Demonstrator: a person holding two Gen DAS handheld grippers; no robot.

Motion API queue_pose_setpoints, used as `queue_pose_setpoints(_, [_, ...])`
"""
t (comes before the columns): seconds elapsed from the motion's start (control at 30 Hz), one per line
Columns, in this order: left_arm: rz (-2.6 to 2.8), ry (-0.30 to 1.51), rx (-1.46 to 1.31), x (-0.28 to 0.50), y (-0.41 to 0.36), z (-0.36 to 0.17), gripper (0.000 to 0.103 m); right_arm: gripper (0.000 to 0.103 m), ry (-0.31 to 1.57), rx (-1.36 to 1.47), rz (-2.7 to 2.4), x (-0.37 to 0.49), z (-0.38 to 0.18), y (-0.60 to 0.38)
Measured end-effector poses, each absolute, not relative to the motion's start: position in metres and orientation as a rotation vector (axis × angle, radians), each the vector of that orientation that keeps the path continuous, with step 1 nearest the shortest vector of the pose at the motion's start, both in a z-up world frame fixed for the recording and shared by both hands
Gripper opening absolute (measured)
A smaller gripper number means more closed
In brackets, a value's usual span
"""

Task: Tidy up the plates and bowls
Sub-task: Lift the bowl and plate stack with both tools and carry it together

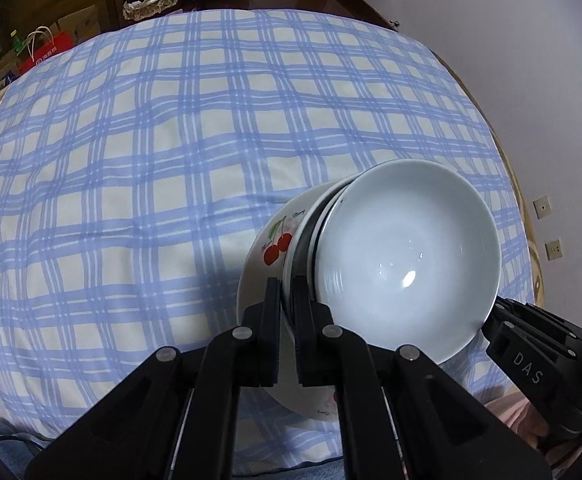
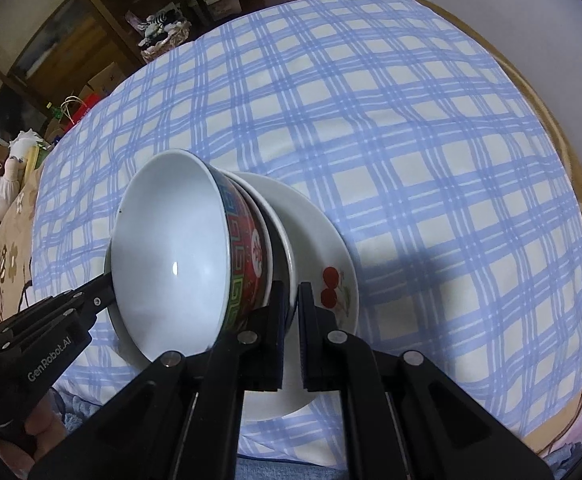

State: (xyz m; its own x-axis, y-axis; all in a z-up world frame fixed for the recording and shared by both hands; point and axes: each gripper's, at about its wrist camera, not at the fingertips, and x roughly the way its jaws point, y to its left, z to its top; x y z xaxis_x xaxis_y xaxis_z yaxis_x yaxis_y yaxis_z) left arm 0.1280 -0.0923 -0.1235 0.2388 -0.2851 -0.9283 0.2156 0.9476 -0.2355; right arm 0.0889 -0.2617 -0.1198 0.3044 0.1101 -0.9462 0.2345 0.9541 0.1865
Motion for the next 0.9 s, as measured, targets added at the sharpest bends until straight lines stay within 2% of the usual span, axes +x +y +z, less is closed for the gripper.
queue_pose_setpoints(0.13, [-0.345, 1.279, -0.084, 0.129, -0.090, -0.123, 0.007, 0.007, 1.255, 0.306, -0.073, 0.089, -0.119, -0.262])
queue_pose_setpoints(0.23, [-0.337, 1.281, -0.061, 0.128, -0.088, -0.123, 0.015, 0.008, 1.256, 0.312, -0.065, 0.088, -0.119, -0.264])
queue_pose_setpoints(0.37, [-0.341, 1.317, -0.050, 0.128, -0.082, -0.124, 0.016, 0.021, 1.274, 0.334, -0.074, 0.086, -0.120, -0.266])
queue_pose_setpoints(0.9, [-0.362, 1.313, -0.038, 0.124, -0.078, -0.114, 0.015, 0.022, 1.264, 0.244, -0.057, 0.087, -0.117, -0.260])
